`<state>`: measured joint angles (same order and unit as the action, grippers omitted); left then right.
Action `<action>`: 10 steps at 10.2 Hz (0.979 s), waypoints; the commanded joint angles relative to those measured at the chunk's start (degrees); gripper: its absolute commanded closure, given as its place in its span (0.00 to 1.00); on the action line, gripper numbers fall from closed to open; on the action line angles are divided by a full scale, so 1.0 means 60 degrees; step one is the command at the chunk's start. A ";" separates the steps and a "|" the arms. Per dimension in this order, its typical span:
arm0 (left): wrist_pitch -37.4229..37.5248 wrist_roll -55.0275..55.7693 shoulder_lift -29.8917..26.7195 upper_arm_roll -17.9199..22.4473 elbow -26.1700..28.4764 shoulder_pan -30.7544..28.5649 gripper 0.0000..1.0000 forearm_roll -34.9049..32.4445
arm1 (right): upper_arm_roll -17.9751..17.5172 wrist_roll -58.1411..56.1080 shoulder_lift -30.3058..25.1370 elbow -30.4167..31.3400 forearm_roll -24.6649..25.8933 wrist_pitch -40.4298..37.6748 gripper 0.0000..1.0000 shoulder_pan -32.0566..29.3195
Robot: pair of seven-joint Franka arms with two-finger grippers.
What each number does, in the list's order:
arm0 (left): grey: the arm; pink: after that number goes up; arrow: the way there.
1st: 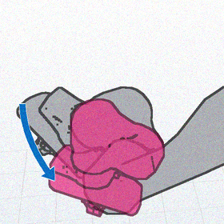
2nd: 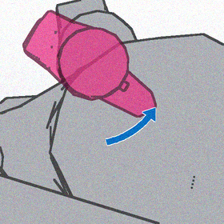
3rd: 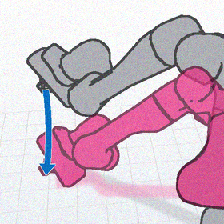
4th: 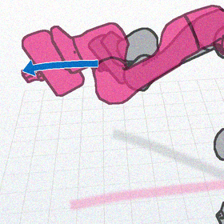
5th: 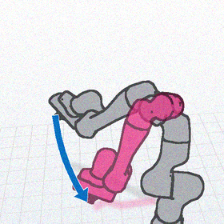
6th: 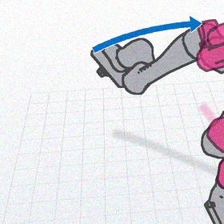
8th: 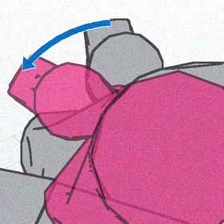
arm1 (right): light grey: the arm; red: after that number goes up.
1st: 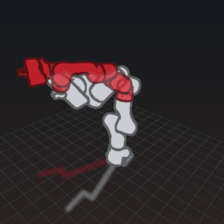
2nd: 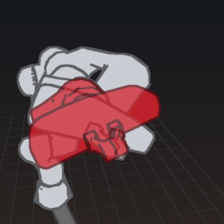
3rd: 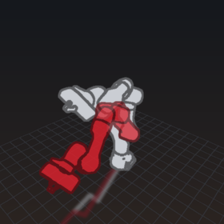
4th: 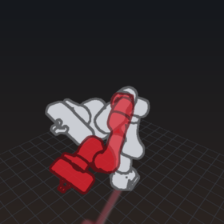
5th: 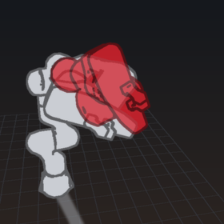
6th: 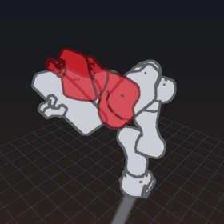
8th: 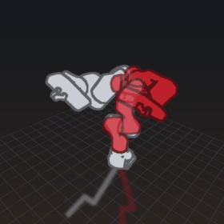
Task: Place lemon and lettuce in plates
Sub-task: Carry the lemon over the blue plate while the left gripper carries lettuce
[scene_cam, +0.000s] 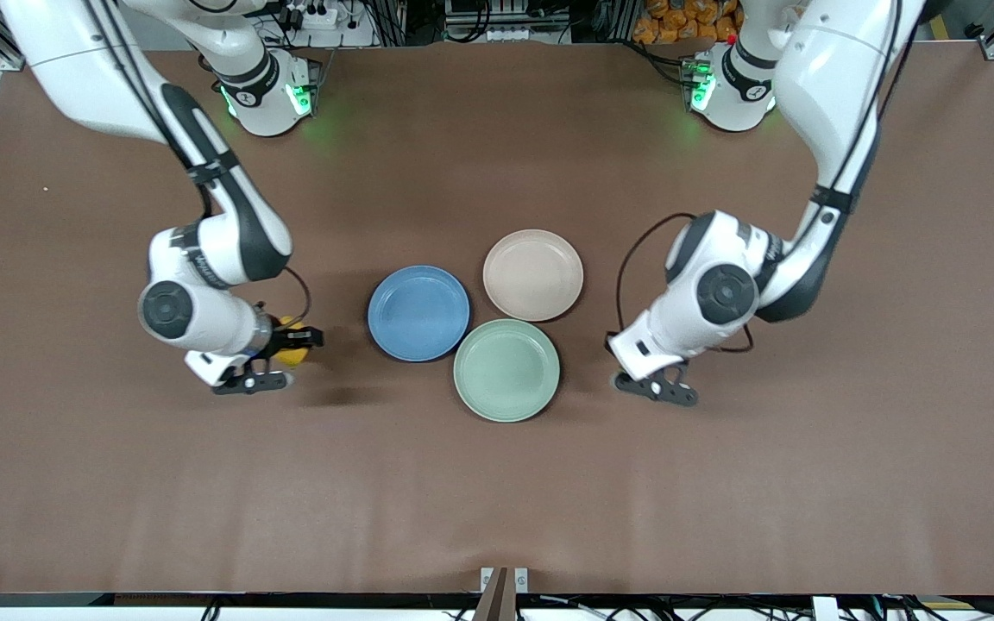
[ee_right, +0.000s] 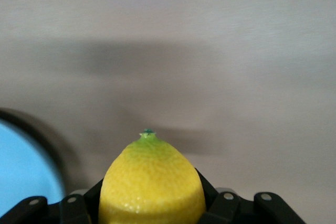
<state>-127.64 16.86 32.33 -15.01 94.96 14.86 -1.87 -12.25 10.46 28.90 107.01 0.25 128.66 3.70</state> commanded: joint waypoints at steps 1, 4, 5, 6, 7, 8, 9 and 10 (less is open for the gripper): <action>0.0048 0.1519 -0.0657 0.0085 0.0682 0.0960 1.00 0.0180 | -0.0023 0.1065 -0.0026 -0.0228 0.0060 -0.0160 0.57 0.0742; 0.0048 0.3148 -0.0293 0.0100 0.0624 0.2207 1.00 0.0092 | -0.0023 0.2296 -0.0011 -0.0243 0.0060 -0.0072 0.57 0.1563; 0.0033 0.3414 -0.0073 0.0100 0.0580 0.2544 1.00 0.0077 | -0.0008 0.2604 0.0003 -0.0243 0.0060 -0.0043 0.57 0.1812; 0.0033 0.3547 0.0001 0.0100 0.0580 0.2721 1.00 0.0077 | -0.0008 0.2912 0.0003 -0.0243 0.0060 -0.0013 0.57 0.2003; 0.0048 0.3722 0.0060 0.0100 0.0609 0.2839 1.00 0.0077 | -0.0008 0.3118 0.0047 -0.0243 0.0060 0.0103 0.57 0.2179; 0.0048 0.3869 0.0206 0.0100 0.0594 0.2985 1.00 0.0077 | -0.0008 0.3265 0.0105 -0.0243 0.0060 0.0293 0.57 0.2283; 0.0048 0.3885 0.0352 0.0100 0.0580 0.3045 1.00 0.0062 | 0.0006 0.3383 0.0149 -0.0228 0.0046 0.0439 0.57 0.2458; 0.0033 0.3885 0.0470 0.0100 0.0551 0.3060 1.00 0.0048 | 0.0006 0.3674 0.0251 -0.0228 0.0060 0.0571 0.57 0.2590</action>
<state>-127.59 38.97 34.28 -15.05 98.81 32.46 -1.87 -12.41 29.72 29.39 106.17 0.25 130.93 18.02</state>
